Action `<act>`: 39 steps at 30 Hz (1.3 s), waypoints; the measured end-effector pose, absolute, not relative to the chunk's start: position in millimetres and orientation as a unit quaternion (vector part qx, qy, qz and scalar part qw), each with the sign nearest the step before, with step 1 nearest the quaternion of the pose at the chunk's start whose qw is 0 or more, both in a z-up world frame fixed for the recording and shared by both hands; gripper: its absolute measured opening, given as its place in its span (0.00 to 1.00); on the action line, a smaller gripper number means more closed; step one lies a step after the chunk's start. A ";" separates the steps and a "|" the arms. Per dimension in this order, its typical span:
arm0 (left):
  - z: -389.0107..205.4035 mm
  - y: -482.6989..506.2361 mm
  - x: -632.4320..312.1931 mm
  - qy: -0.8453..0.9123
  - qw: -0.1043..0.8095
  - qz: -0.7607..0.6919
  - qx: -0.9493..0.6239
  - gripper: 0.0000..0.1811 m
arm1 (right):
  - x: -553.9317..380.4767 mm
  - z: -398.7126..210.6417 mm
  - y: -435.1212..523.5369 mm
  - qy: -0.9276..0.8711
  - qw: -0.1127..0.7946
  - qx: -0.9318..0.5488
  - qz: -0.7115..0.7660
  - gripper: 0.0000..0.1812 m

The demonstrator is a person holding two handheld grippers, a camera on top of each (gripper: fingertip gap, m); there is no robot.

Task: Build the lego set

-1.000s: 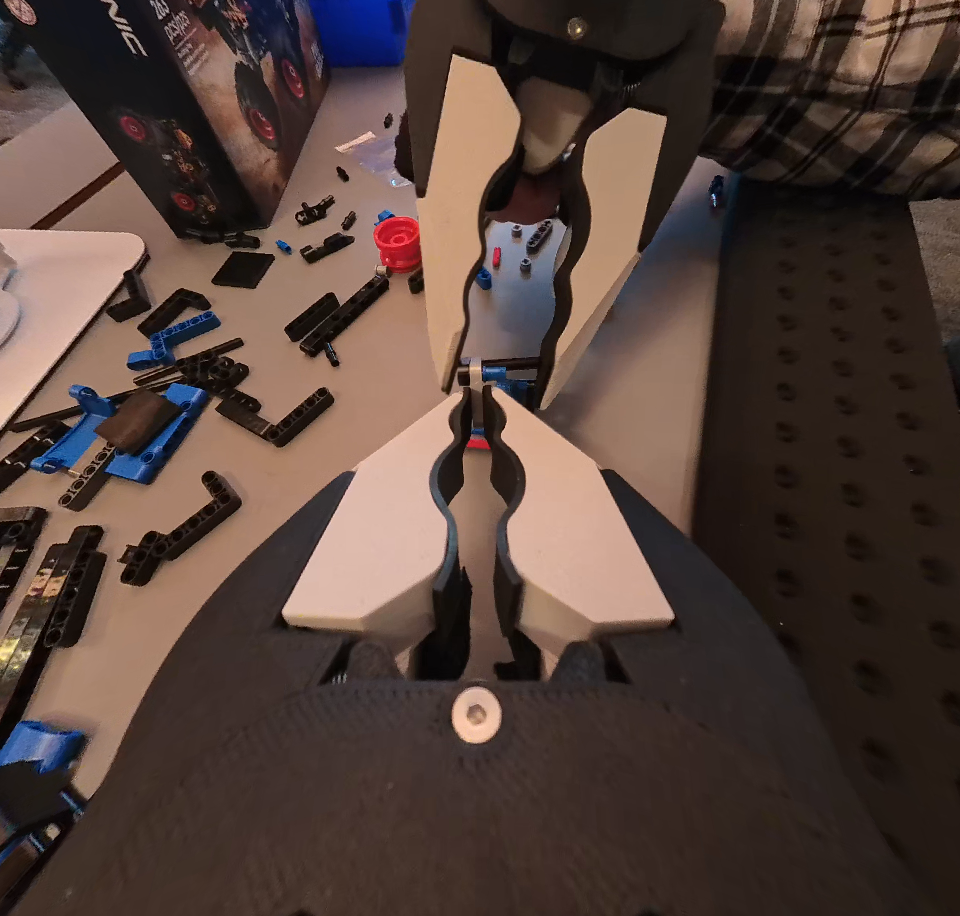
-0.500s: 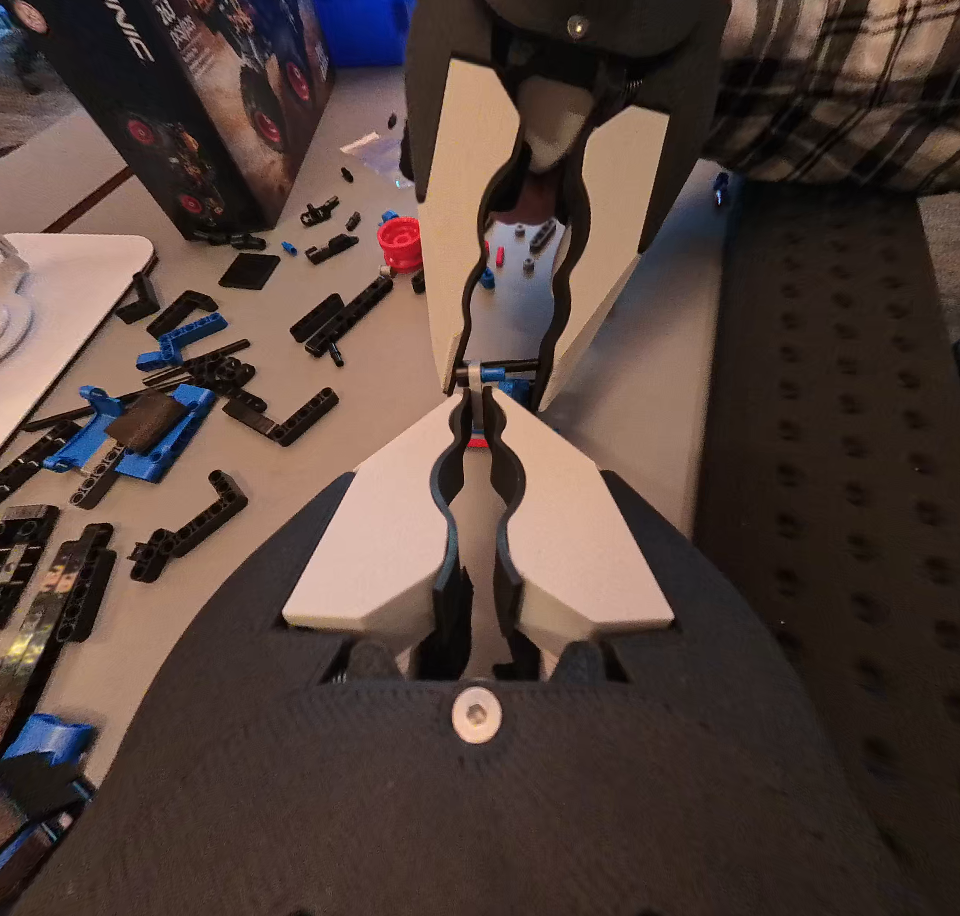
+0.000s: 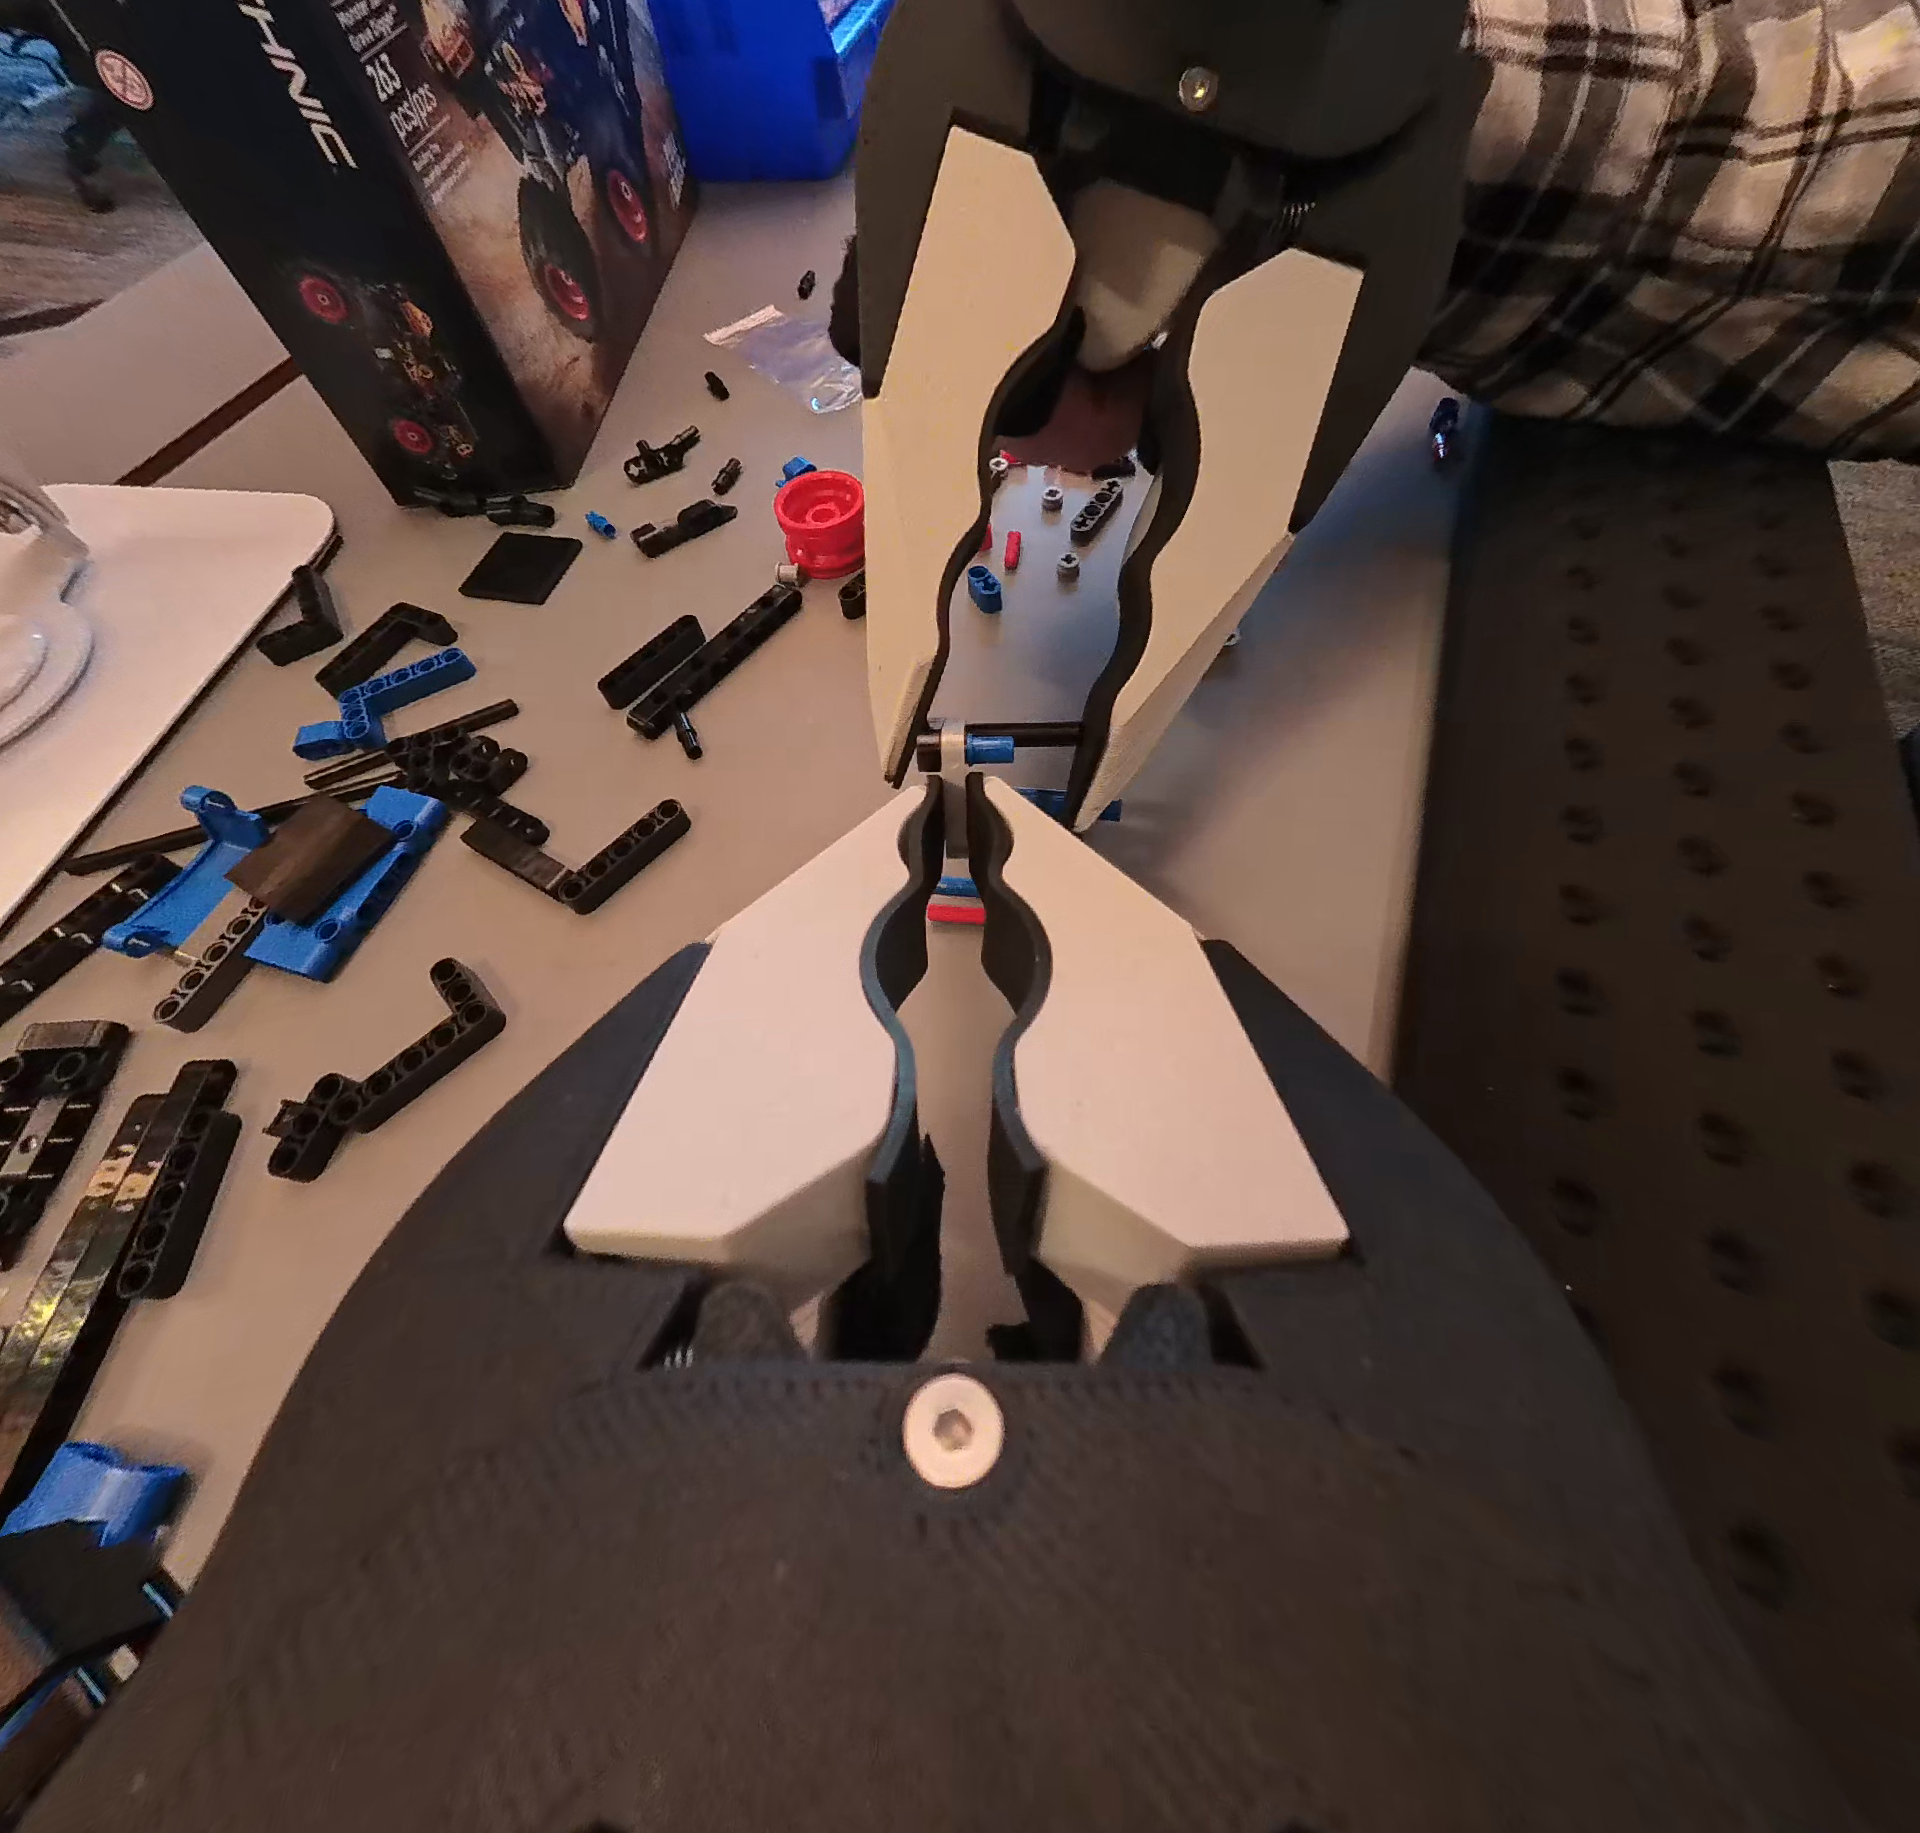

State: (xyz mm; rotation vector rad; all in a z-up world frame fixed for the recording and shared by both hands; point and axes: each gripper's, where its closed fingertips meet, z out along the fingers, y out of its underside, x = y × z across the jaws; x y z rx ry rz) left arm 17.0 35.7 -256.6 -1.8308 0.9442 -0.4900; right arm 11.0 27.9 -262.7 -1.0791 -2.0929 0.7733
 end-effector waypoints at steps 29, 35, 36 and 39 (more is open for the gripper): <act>-246.0 54.8 17.0 0.400 0.479 -0.177 -0.761 0.01 | 28.2 -242.1 47.1 -0.764 0.338 -0.442 0.326 0.09; -264.3 55.1 4.3 0.376 0.435 -0.178 -0.798 0.01 | 49.4 -216.3 76.8 -0.731 0.382 -0.480 0.299 0.08; -268.0 53.7 3.4 0.375 0.428 -0.176 -0.804 0.01 | 57.5 -207.2 86.5 -0.716 0.400 -0.494 0.290 0.08; -284.1 51.5 -2.3 0.376 0.400 -0.149 -0.822 0.01 | 89.9 -182.6 119.1 -0.658 0.450 -0.545 0.259 0.06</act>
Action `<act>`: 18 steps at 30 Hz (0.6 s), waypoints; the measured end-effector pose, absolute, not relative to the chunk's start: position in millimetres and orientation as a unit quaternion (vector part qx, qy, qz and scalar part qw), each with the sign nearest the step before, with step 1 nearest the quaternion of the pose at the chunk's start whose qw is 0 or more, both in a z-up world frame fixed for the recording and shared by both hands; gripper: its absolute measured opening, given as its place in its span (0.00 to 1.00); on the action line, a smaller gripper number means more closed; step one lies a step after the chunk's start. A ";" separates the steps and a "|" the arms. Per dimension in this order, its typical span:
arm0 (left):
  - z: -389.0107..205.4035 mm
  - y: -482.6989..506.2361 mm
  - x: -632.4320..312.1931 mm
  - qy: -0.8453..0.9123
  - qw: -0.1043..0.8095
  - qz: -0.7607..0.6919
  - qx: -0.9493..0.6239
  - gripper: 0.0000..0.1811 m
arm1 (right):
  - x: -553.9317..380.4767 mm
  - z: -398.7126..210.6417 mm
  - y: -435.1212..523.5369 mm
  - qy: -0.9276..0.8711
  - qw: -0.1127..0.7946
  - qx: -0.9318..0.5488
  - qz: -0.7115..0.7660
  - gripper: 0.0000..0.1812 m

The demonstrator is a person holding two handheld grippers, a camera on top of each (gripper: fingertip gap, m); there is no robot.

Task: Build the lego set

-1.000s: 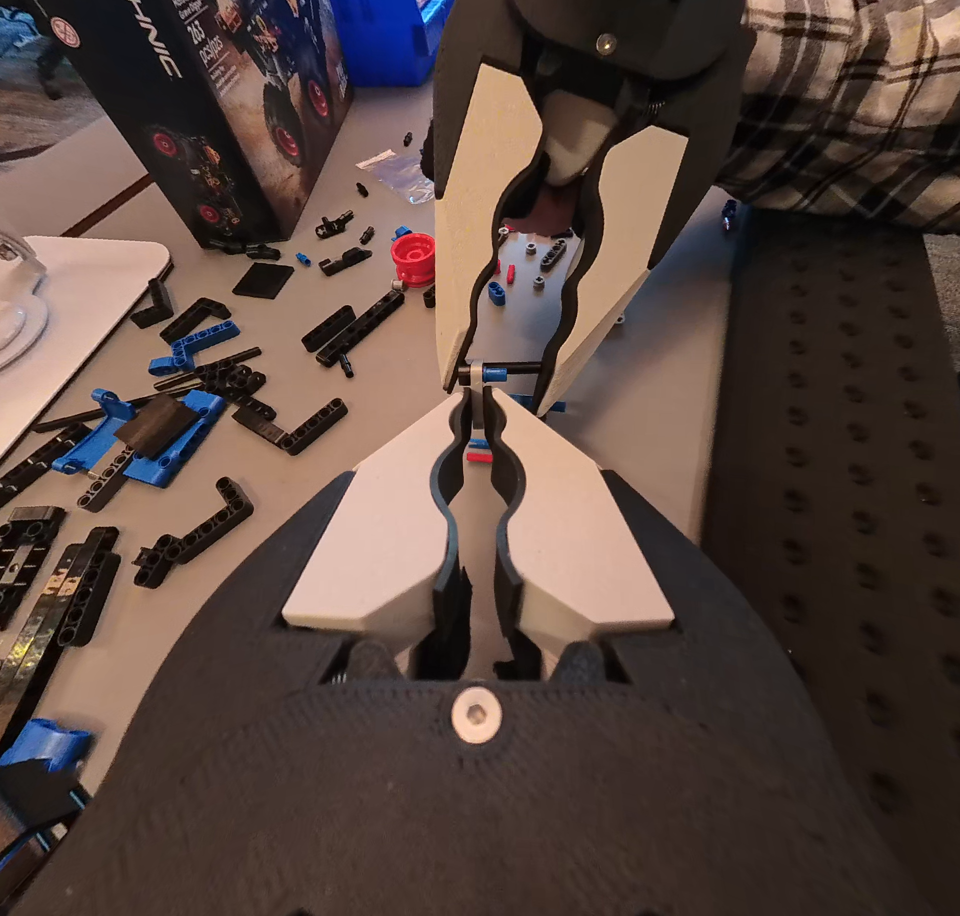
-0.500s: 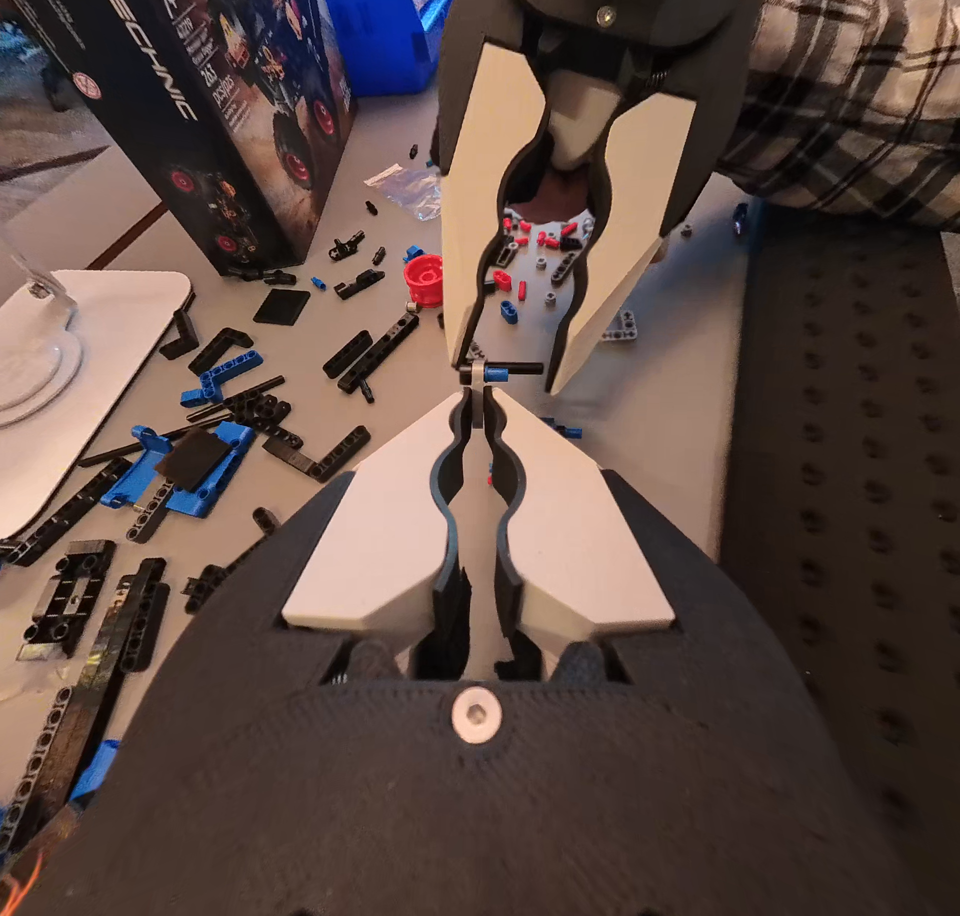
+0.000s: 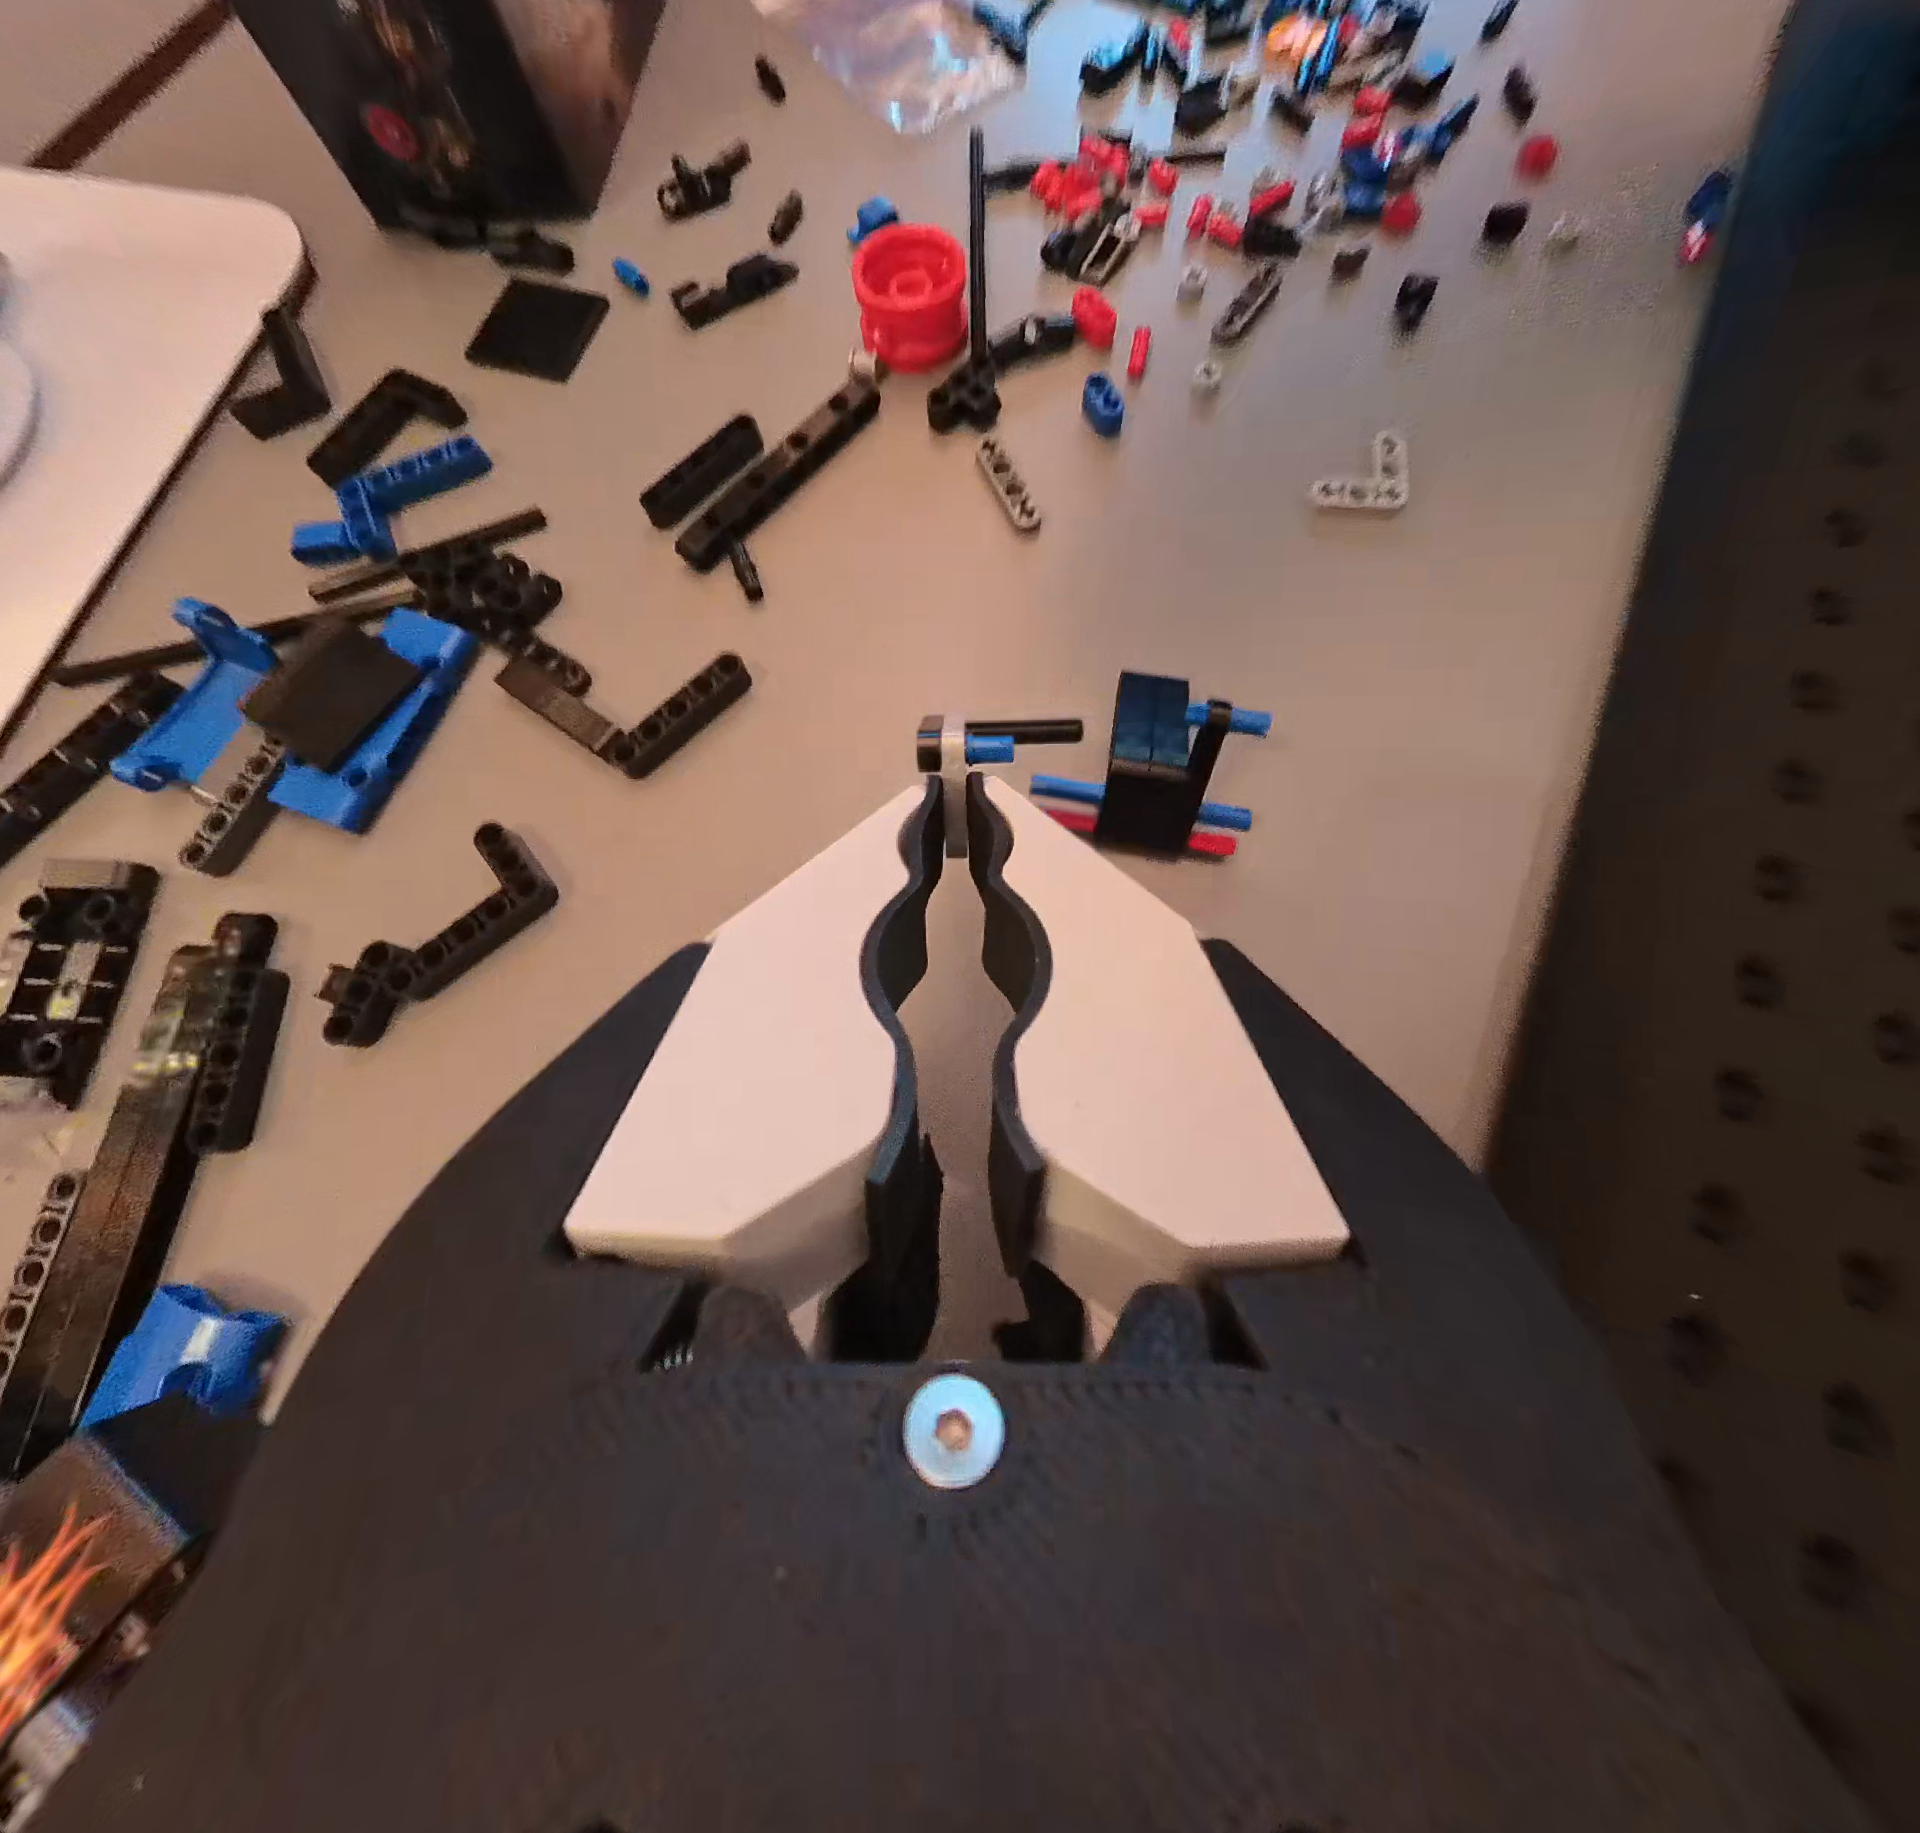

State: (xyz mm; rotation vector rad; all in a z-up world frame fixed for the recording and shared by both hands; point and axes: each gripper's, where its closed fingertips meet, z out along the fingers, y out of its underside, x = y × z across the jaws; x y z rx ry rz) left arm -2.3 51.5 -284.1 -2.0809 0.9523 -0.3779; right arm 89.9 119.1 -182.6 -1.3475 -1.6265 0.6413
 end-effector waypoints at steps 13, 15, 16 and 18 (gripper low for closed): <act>-309.3 49.0 -15.2 0.352 0.358 -0.118 -0.857 0.01 | 165.4 -199.9 153.2 -0.584 0.441 -0.661 0.167 0.05; -307.8 48.0 -16.6 0.343 0.359 -0.119 -0.860 0.01 | 159.9 -208.5 153.5 -0.591 0.427 -0.666 0.159 0.06; -307.3 47.1 -16.5 0.339 0.360 -0.120 -0.861 0.01 | 156.0 -211.6 154.2 -0.594 0.423 -0.667 0.154 0.06; -311.4 44.4 -20.0 0.335 0.352 -0.111 -0.867 0.01 | 145.3 -215.6 156.6 -0.598 0.417 -0.668 0.151 0.07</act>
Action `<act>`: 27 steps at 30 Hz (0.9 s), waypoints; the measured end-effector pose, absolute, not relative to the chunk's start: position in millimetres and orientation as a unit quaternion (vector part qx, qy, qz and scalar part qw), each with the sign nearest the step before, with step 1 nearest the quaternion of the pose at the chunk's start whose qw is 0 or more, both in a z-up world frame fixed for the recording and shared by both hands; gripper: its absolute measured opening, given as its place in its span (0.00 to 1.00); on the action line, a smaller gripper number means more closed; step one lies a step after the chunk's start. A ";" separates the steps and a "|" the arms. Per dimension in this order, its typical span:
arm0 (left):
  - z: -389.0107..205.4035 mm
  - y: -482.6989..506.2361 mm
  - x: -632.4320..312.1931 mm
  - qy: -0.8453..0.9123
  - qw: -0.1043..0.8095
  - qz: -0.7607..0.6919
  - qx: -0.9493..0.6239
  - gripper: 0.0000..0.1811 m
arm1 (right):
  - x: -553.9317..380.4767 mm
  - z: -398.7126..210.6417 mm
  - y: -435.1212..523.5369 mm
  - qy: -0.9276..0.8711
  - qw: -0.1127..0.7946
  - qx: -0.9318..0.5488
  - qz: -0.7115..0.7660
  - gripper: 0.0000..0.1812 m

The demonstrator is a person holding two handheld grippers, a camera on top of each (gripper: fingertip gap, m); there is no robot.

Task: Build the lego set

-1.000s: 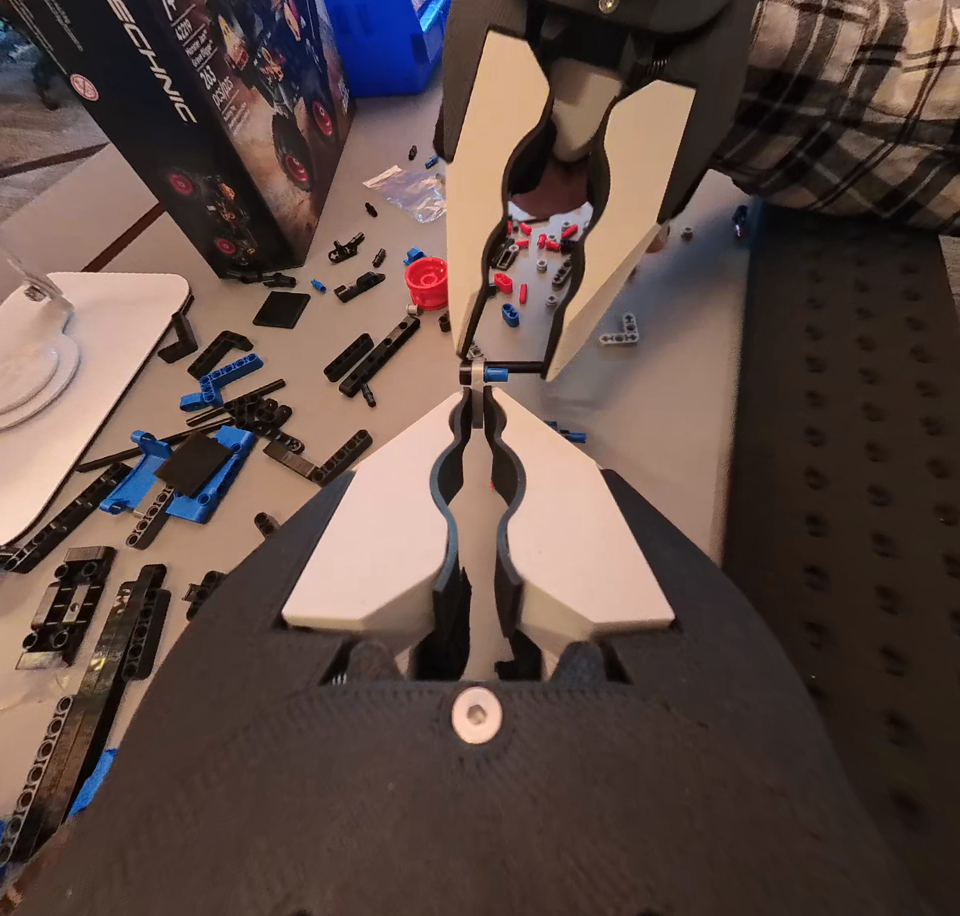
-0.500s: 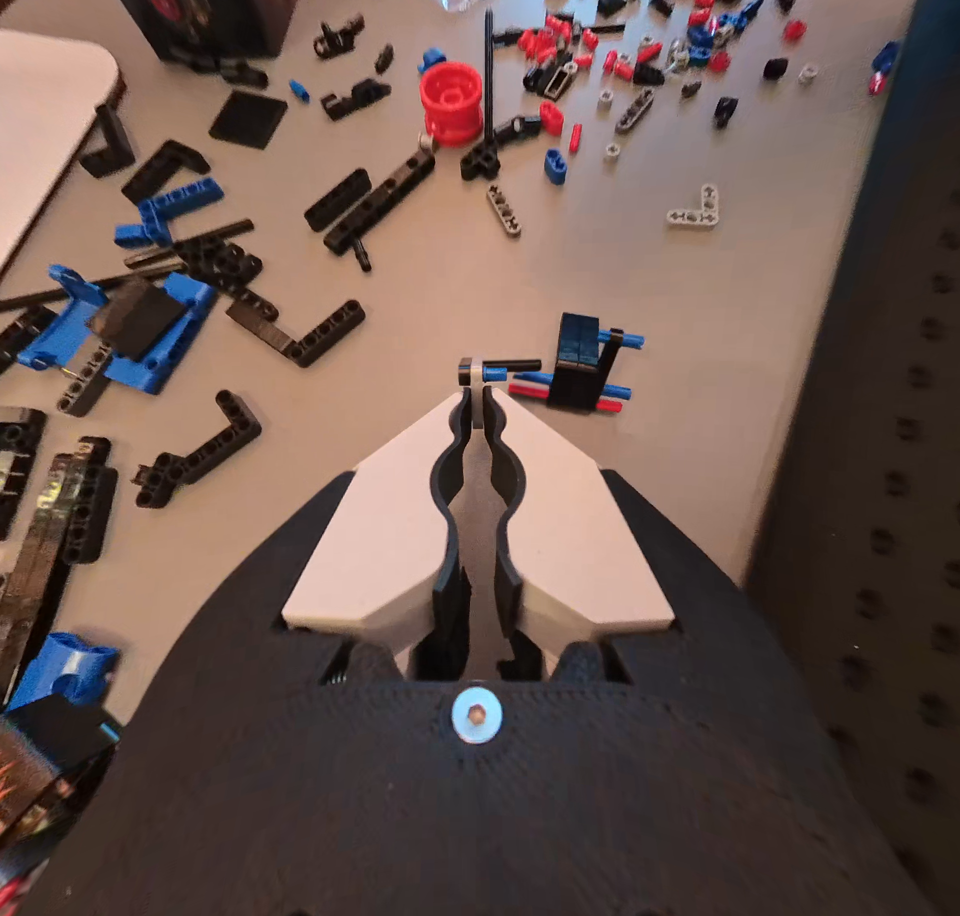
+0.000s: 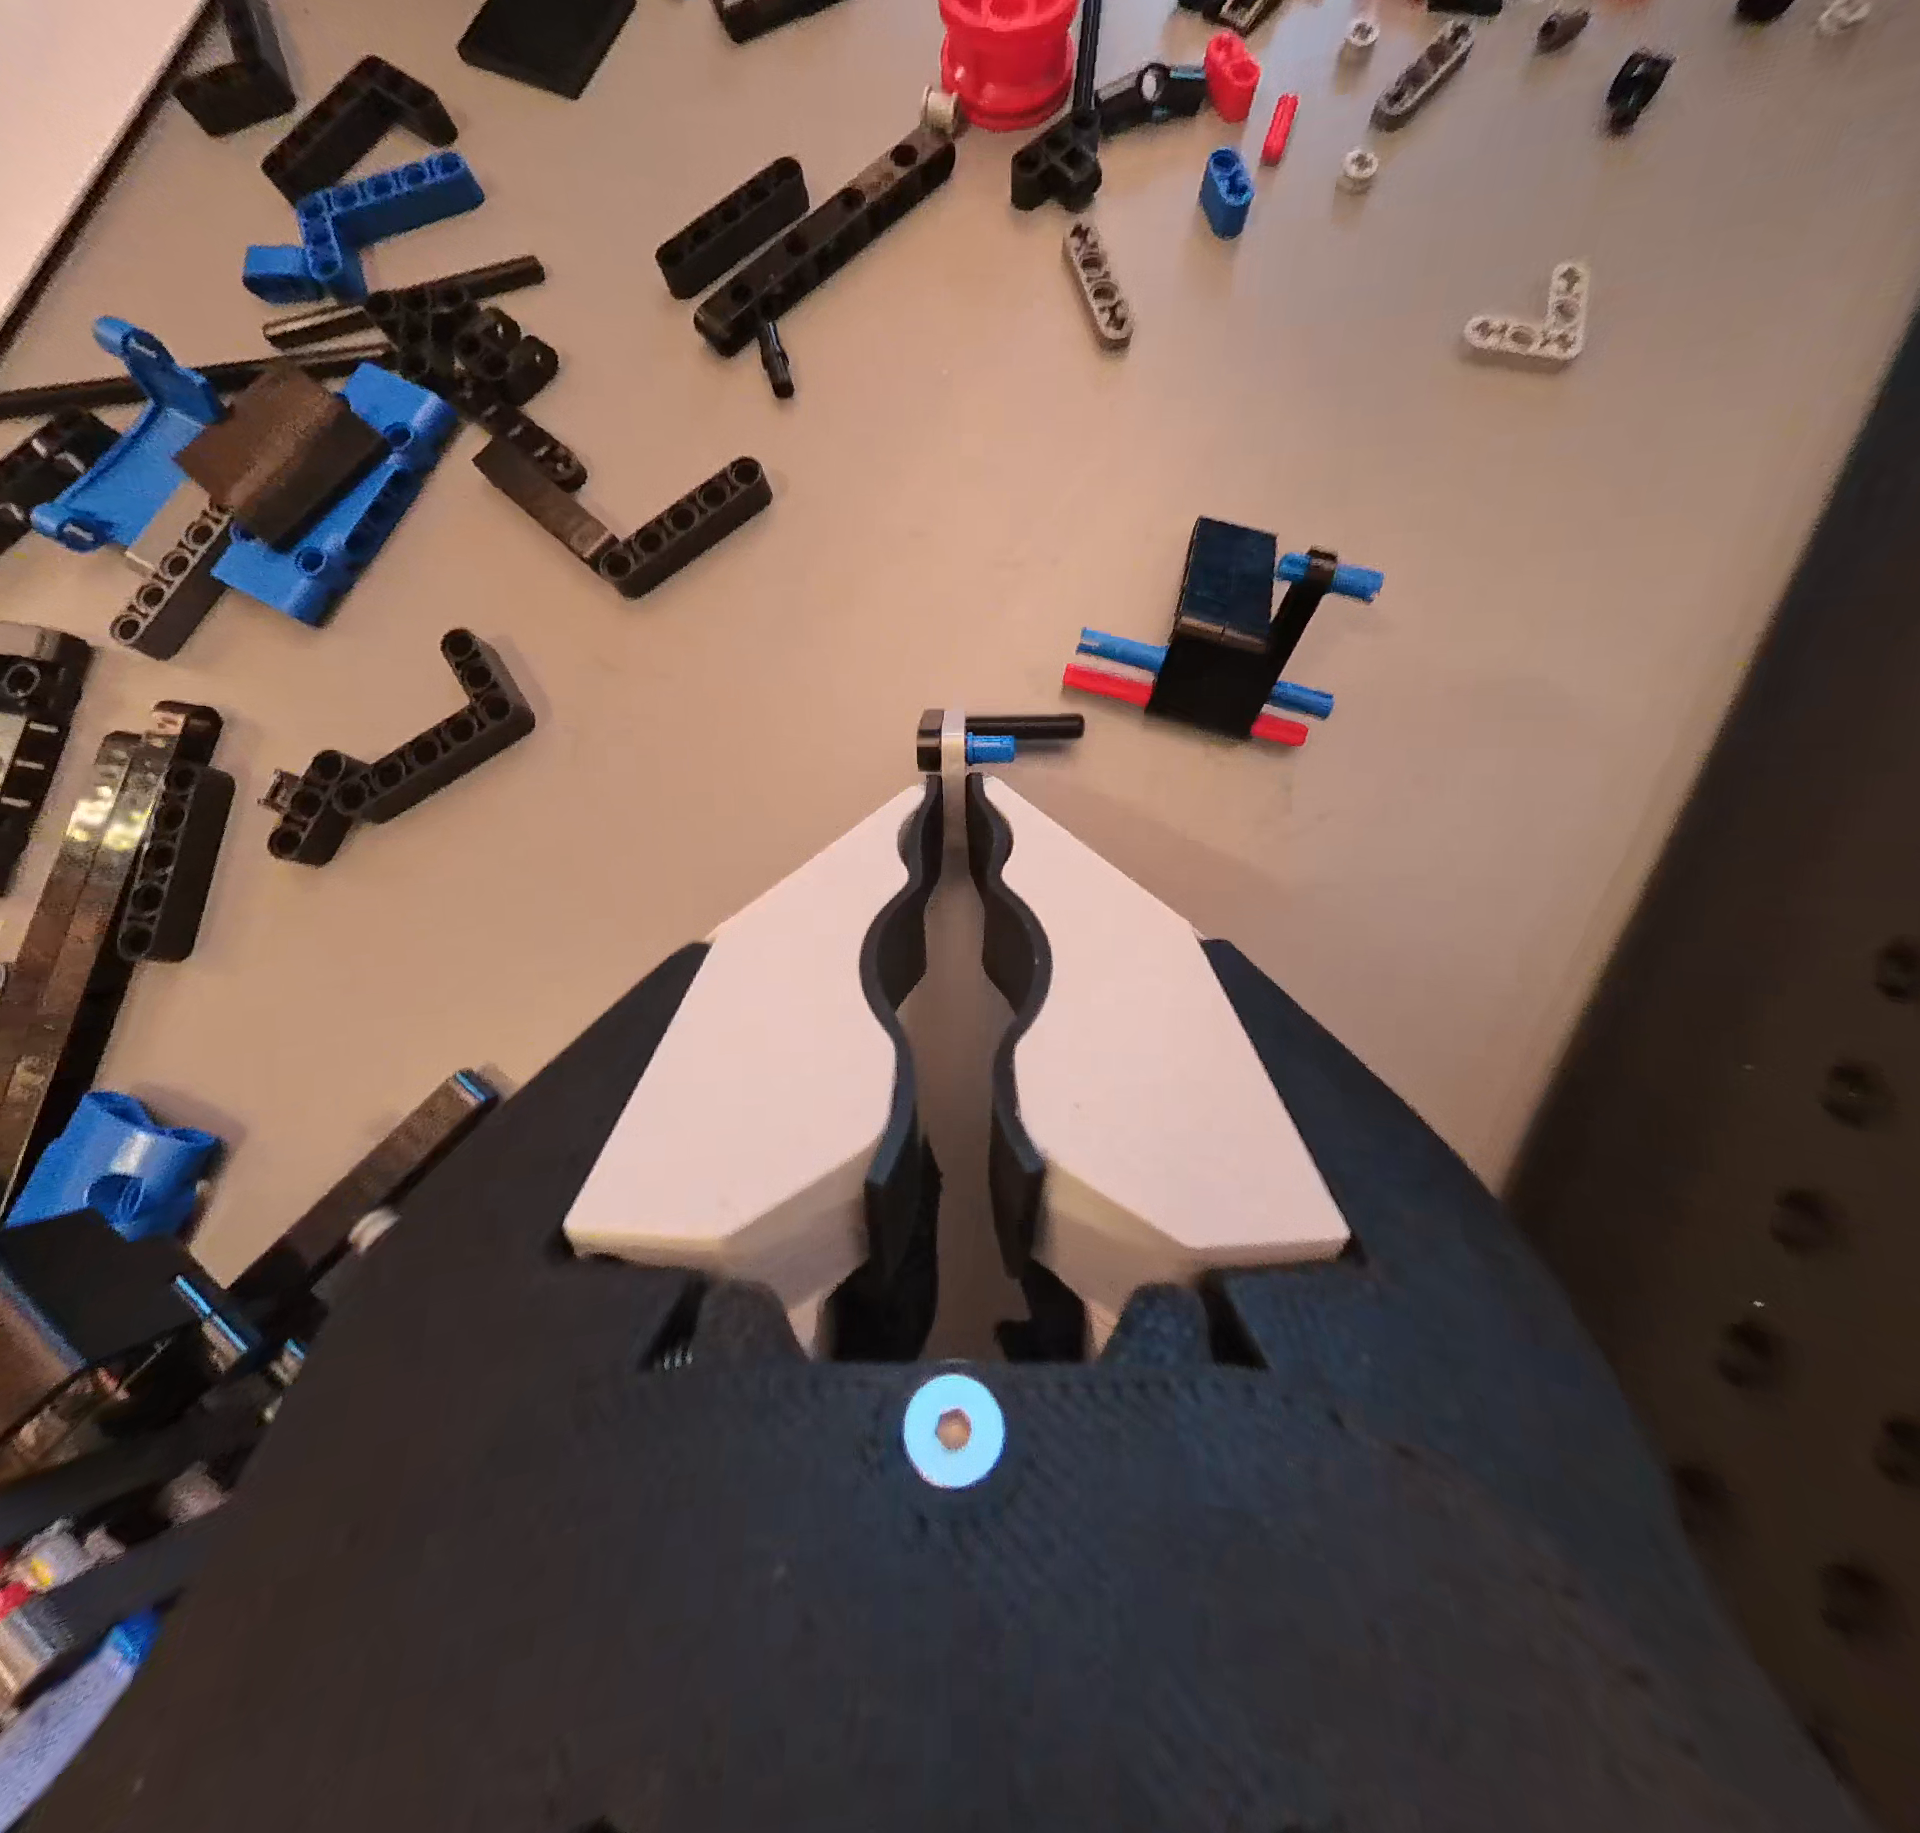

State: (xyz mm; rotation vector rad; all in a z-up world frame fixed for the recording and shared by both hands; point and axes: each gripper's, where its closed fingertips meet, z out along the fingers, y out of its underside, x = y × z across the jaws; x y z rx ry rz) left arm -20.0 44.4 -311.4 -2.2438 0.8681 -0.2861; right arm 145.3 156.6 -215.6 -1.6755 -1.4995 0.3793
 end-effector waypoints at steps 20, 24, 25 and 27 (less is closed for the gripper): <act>-305.6 17.8 -46.7 0.312 0.393 -0.065 -0.863 0.13 | -10.8 -265.9 168.1 -0.701 0.301 -0.627 0.158 0.12; -281.4 20.5 -64.7 0.296 0.426 -0.047 -0.853 0.13 | -10.4 -260.9 169.6 -0.696 0.307 -0.629 0.162 0.12; -272.1 22.7 -71.8 0.293 0.437 -0.035 -0.850 0.13 | -6.8 -258.7 169.6 -0.692 0.309 -0.631 0.164 0.11; -254.8 31.1 -91.5 0.285 0.454 0.000 -0.844 0.13 | 3.7 -256.2 169.5 -0.688 0.316 -0.634 0.161 0.11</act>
